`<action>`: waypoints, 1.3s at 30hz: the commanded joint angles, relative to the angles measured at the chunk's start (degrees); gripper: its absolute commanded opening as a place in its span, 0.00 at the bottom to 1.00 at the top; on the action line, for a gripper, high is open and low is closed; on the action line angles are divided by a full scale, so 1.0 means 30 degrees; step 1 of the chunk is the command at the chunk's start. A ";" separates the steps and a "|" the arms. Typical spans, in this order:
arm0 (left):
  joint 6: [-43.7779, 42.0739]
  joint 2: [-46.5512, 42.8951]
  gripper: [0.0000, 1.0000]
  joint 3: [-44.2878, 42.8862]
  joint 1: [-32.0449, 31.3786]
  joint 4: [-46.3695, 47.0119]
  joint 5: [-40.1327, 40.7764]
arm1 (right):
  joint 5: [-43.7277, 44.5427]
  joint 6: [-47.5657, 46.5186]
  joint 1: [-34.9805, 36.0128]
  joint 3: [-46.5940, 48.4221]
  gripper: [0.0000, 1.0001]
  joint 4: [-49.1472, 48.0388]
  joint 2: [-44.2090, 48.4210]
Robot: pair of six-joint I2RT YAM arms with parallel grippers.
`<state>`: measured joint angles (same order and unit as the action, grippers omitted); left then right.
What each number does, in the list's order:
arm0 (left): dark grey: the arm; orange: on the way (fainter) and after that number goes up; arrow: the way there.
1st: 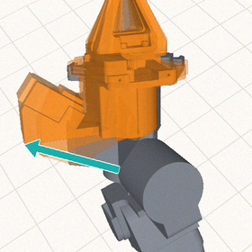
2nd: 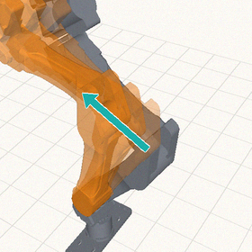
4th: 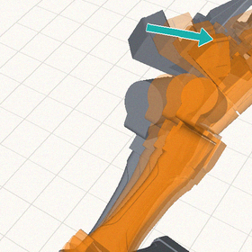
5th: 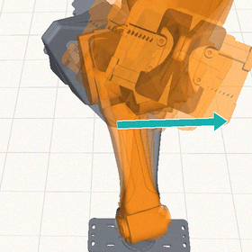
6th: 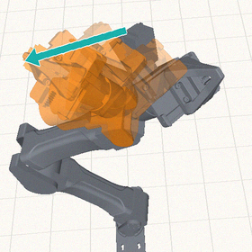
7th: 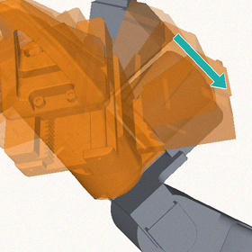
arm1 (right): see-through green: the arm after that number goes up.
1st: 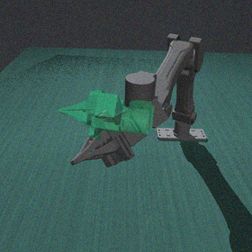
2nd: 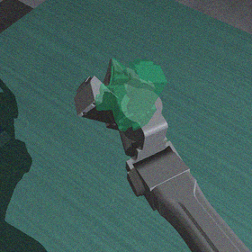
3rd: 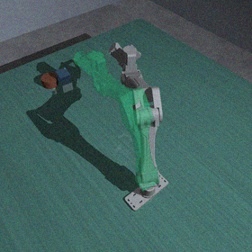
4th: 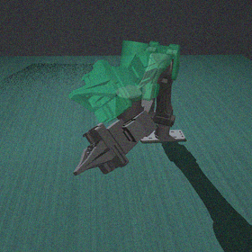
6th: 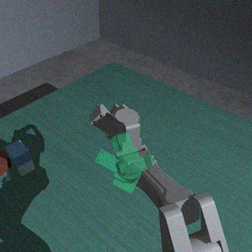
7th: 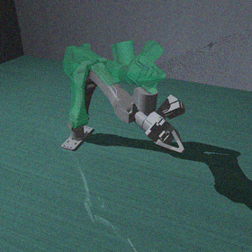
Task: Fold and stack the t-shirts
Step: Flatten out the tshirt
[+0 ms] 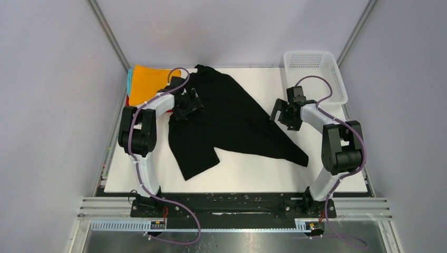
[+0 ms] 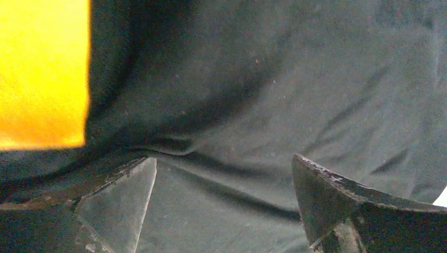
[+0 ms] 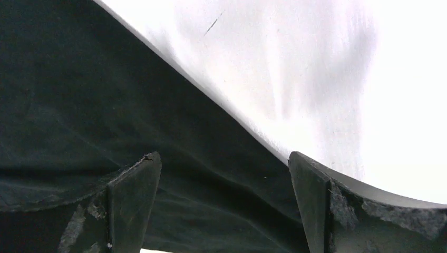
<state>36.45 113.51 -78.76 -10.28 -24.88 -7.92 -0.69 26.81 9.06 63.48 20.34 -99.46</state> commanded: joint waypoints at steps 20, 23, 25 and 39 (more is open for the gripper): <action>0.2504 -1.3284 0.99 0.9338 -0.2672 -0.0967 0.5122 | 0.1196 0.0575 0.0000 -0.6833 0.99 -0.0459 1.0856; 0.3490 -1.6125 0.99 1.1744 -0.3334 -0.3134 0.6485 | 0.1643 0.0681 -0.0032 -0.7331 0.99 -0.0396 1.2006; 0.4184 -1.7644 0.99 1.3388 -0.3444 -0.4576 0.7205 | 0.1867 0.0673 -0.0048 -0.7533 1.00 -0.0331 1.2638; 0.5367 -1.7179 0.75 1.6596 -0.3729 -0.2818 0.5724 | 0.1610 0.0622 -0.0045 -0.7826 1.00 -0.0542 1.2766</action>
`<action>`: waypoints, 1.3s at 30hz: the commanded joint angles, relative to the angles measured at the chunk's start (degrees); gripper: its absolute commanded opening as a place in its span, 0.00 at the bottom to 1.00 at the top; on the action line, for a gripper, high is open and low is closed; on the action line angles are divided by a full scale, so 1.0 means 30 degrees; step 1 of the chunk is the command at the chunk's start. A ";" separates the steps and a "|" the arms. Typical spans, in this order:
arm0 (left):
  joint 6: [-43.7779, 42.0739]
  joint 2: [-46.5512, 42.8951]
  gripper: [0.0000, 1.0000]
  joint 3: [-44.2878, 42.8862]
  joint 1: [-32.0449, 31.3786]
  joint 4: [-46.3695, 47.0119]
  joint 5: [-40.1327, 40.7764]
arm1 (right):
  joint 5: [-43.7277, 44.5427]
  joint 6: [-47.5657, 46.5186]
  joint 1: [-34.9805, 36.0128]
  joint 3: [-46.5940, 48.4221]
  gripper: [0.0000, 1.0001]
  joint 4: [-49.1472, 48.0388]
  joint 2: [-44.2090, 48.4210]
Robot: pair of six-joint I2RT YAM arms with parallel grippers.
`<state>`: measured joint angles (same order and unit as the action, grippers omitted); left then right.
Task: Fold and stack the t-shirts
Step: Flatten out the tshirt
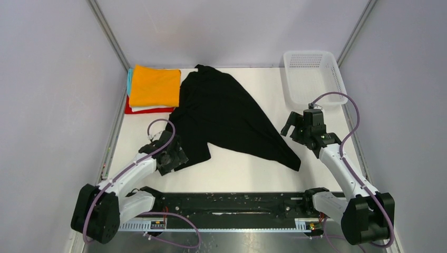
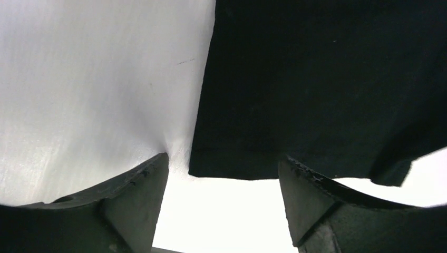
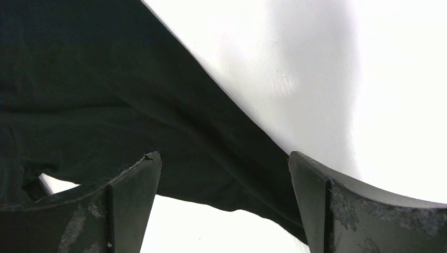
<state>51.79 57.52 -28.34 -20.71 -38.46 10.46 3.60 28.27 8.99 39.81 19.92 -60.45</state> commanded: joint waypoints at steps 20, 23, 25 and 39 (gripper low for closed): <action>-0.0144 0.0615 0.00 -0.1160 -0.0557 0.1646 0.2011 | 0.0266 -0.0176 0.0055 0.0035 0.99 0.3656 0.1349; 0.0226 -0.2114 0.00 -0.2274 -0.0326 0.0270 0.4161 | -0.0280 -0.0520 0.1084 -0.0381 0.99 0.5220 0.2117; 0.0457 -0.3780 0.00 -0.3007 -0.0130 -0.0435 0.5496 | -0.0276 -0.0612 0.2309 -0.0654 0.99 0.6086 0.2360; 0.2263 -0.7340 0.00 -0.3524 0.0782 -0.2208 0.9277 | 0.0333 0.0910 0.9794 -0.1512 0.93 0.7570 0.1208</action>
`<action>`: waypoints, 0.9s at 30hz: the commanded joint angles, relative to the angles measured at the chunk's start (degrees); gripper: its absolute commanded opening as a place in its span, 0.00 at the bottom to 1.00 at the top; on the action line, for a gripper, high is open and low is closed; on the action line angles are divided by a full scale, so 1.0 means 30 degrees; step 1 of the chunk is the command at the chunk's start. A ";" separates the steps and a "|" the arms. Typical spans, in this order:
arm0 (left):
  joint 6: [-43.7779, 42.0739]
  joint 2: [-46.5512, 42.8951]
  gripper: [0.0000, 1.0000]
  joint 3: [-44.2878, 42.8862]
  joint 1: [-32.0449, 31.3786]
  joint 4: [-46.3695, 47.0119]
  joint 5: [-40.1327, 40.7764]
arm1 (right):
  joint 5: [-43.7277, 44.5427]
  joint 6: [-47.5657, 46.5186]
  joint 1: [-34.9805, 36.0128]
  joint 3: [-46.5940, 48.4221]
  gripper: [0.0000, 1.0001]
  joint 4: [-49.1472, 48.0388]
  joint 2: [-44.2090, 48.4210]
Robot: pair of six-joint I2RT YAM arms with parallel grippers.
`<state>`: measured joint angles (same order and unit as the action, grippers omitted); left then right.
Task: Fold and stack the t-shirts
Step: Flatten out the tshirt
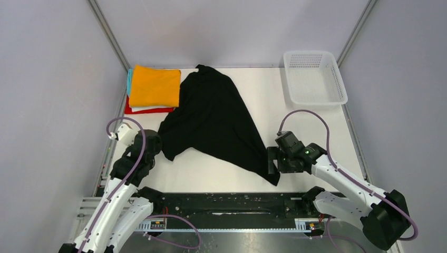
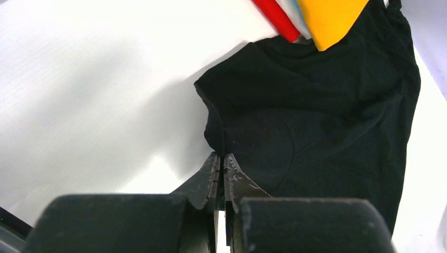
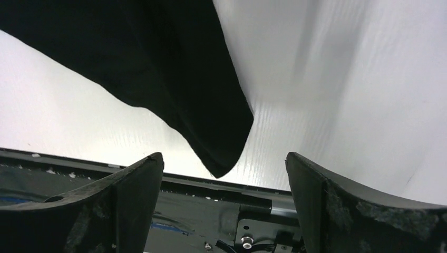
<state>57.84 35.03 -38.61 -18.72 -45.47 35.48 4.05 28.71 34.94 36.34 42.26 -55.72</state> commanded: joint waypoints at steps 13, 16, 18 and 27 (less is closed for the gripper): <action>-0.0245 0.1137 0.00 0.0215 0.0132 0.0683 0.0147 | 0.0689 0.3700 0.5620 -0.0762 0.75 -0.1260 -0.4124; -0.0260 0.1087 0.00 0.0370 0.0118 0.0762 0.0028 | 0.1858 0.5848 0.5807 -0.1760 0.70 -0.1477 -0.3446; -0.0265 0.1113 0.00 0.0424 0.0121 0.0844 -0.0107 | 0.1872 0.6717 0.5843 -0.2463 0.67 -0.2124 -0.2813; -0.0348 0.1218 0.00 0.0682 0.0141 0.1030 -0.0595 | 0.1646 0.9167 0.5899 -0.4392 0.51 -0.4646 -0.1230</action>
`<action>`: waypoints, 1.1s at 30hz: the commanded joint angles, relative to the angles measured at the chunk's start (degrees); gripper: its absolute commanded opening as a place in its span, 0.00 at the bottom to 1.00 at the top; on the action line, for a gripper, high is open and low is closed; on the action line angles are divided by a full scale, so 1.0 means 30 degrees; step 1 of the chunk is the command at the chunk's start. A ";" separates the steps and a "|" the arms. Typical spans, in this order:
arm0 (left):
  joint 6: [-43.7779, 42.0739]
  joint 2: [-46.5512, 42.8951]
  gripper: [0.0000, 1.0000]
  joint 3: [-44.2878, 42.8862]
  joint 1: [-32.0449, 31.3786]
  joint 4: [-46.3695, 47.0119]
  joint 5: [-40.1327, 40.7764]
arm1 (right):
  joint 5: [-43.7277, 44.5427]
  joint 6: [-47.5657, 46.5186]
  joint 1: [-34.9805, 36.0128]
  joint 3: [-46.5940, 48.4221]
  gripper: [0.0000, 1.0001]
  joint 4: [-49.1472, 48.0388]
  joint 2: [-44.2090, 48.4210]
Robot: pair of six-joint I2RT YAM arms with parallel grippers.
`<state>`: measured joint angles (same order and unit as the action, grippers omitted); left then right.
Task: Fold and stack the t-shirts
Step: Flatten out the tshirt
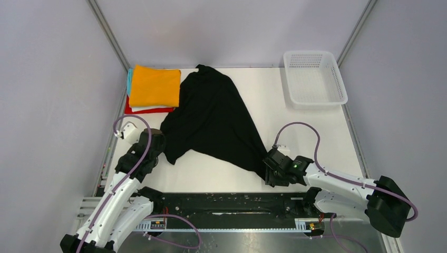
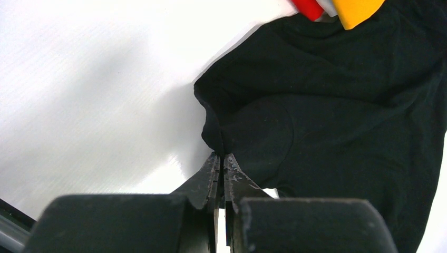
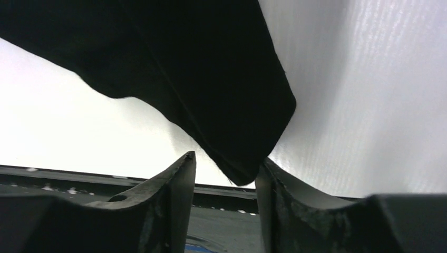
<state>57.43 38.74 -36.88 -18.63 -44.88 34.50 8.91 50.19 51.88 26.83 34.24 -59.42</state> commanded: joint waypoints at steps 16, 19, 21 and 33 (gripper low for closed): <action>-0.0366 -0.0555 0.00 -0.2302 0.0104 0.2590 -0.0256 | 0.5432 -0.2063 -0.0859 0.3370 0.00 0.0340 0.4512; -0.0909 -0.0229 0.00 -0.4120 0.0121 0.3719 -0.0040 | 0.4914 -0.3982 -0.2964 0.4710 0.00 -0.0773 0.4973; -0.1668 -0.0072 0.00 -0.5544 0.0119 0.4653 0.0068 | 0.5115 -0.5130 -0.3674 0.5790 0.00 -0.1534 0.5483; -0.7319 0.0490 0.00 -1.5298 0.0114 0.8181 -0.1119 | 0.9704 -0.9392 -0.3736 1.3614 0.00 -0.0714 0.8566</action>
<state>43.27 40.18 -72.69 -18.63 -28.40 33.23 31.20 28.27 40.91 60.97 32.71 -36.88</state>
